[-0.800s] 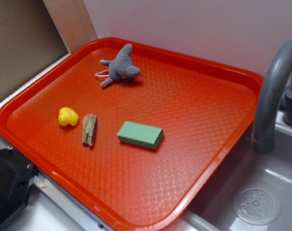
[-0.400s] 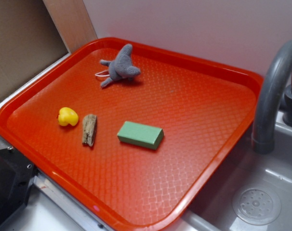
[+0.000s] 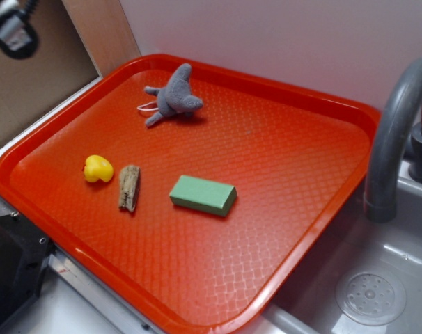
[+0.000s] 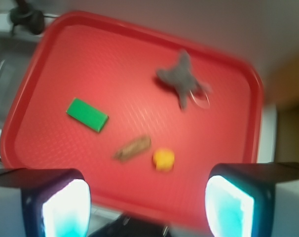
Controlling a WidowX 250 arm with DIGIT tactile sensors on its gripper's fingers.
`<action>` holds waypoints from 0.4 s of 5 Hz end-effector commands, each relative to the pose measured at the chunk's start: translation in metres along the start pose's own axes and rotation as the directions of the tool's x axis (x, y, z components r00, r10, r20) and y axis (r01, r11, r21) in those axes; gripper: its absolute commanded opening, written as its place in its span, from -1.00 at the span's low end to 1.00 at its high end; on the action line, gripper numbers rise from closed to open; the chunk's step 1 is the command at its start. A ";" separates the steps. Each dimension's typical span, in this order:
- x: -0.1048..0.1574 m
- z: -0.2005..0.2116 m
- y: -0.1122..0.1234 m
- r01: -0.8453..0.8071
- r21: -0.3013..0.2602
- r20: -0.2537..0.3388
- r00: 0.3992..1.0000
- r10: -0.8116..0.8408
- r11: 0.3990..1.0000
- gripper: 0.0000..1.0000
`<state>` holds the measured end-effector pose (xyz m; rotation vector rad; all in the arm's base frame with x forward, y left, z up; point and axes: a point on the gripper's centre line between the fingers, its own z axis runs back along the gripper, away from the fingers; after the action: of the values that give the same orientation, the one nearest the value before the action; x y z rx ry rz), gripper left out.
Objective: Grab the green block.
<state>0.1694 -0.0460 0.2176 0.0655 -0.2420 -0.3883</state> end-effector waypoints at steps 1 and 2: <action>0.060 -0.047 -0.020 0.466 -0.027 0.186 0.872 -0.454 0.884 1.00; 0.066 -0.063 -0.045 0.668 -0.029 0.240 0.727 -0.643 0.744 1.00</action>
<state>0.2355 -0.1013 0.1572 -0.0178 -0.3812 -1.1267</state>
